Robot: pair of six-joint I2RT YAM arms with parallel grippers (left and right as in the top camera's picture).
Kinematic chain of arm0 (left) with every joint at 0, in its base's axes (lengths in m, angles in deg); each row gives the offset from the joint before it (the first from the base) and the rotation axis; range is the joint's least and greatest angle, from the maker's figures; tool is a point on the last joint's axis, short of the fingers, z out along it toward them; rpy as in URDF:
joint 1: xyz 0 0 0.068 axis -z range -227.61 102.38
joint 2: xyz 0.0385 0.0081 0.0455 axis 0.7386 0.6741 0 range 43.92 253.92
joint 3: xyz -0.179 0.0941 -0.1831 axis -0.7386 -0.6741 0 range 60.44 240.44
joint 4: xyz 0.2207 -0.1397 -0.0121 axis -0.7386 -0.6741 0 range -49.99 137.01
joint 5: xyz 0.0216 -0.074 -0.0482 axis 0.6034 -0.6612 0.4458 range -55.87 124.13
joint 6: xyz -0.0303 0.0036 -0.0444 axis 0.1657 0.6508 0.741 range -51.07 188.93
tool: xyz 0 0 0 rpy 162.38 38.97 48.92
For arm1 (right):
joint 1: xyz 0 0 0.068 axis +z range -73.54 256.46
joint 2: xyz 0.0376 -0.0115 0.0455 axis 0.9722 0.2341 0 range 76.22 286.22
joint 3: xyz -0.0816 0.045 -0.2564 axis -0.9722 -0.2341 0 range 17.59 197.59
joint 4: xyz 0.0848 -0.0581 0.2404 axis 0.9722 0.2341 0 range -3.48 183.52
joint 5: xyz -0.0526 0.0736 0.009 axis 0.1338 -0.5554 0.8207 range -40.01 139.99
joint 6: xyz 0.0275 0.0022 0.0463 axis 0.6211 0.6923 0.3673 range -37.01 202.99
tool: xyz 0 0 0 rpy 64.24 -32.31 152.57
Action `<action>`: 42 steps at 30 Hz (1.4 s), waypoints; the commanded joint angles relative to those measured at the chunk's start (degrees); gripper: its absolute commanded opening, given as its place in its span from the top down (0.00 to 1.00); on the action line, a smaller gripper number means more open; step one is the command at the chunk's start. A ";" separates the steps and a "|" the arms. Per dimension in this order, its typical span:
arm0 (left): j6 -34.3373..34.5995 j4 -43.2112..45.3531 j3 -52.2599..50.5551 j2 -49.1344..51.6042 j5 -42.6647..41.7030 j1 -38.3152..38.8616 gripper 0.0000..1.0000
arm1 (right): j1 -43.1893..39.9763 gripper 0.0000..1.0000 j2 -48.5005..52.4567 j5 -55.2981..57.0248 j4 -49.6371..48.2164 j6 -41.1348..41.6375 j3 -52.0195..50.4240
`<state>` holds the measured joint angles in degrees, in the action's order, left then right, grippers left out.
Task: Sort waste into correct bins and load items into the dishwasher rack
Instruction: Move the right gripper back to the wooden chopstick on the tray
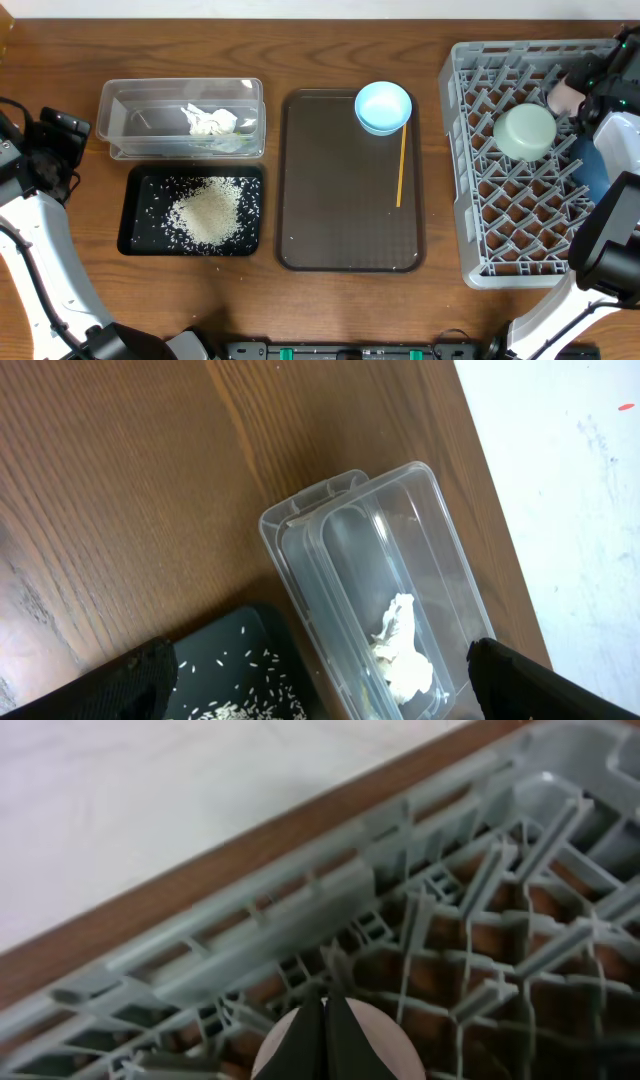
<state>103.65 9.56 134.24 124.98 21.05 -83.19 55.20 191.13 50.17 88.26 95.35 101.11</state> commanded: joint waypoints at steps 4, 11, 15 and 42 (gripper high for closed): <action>0.07 -0.04 -0.09 0.17 0.74 -0.15 0.05 | -0.52 0.99 -0.63 1.70 3.78 -0.61 0.20; 0.07 -0.04 -0.09 0.17 0.74 -0.15 0.05 | -0.35 0.99 -6.99 0.92 7.74 1.11 0.20; 0.07 -0.04 -0.09 0.17 0.74 -0.15 0.05 | -0.31 0.75 -13.31 -7.06 9.01 2.38 0.20; 0.07 -0.04 -0.09 0.17 0.74 -0.15 0.05 | 42.07 0.01 -20.35 -6.75 49.40 3.41 -0.50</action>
<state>103.65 9.56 134.24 124.98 21.05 -83.19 94.15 169.60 33.28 137.22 98.26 101.05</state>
